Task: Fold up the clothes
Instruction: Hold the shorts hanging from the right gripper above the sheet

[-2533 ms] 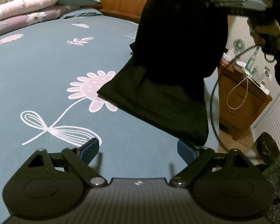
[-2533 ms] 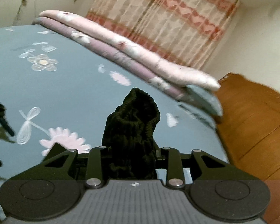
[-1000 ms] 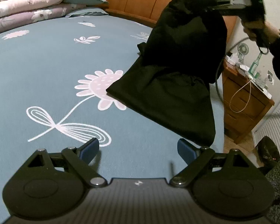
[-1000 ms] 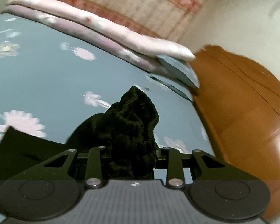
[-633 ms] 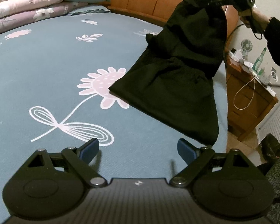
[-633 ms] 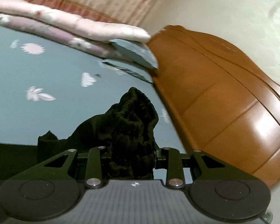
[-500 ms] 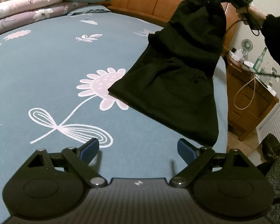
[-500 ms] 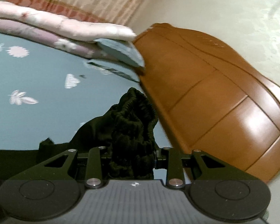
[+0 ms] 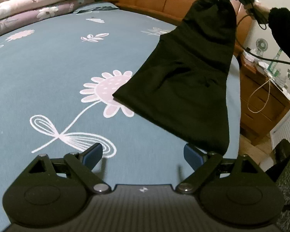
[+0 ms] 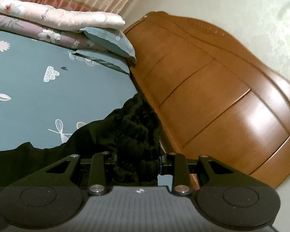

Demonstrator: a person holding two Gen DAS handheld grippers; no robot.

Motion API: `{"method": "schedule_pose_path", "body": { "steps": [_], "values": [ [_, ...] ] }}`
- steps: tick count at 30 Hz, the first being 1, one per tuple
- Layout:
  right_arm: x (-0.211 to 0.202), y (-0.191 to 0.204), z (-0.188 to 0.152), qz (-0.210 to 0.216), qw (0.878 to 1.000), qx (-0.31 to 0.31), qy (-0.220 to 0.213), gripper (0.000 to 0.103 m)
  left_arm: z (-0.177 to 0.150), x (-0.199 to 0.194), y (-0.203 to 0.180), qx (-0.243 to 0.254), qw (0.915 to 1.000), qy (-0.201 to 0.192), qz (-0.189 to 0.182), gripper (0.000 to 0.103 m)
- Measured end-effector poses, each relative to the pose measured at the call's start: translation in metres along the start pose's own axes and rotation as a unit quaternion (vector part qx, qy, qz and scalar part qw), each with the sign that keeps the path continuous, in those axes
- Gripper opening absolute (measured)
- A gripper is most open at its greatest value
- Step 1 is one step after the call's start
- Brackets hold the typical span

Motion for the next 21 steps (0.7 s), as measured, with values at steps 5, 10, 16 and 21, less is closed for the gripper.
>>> {"method": "schedule_pose_path", "body": {
  "steps": [5,10,16,21],
  "values": [
    [0.032,-0.016,-0.029,0.022,0.999,0.030,0.013,0.036,0.018,0.004,-0.005,-0.007,0.9998,0.006,0.015,0.091],
    [0.055,-0.017,-0.062,0.046,0.997,0.055,0.022,0.036,0.034,0.006,-0.015,-0.012,0.9998,0.006,0.018,0.091],
    [0.059,-0.004,-0.076,0.064,0.996,0.064,0.011,0.036,0.042,0.008,-0.021,0.000,0.9996,0.011,0.025,0.091],
    [0.042,0.009,-0.073,0.078,0.994,0.071,-0.015,0.036,0.040,0.008,-0.021,0.001,0.9996,0.012,0.026,0.091]
  ]
}}
Point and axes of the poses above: each gripper's, at about its wrist camera, not at the fingertips, and x roughly the way its jaws point, y to its left, z to its top, the point moved 6 cm from there along x, roughly the way its jaws point, and after that the axes turned 9 degrees about -x, right-handed, at the moved point
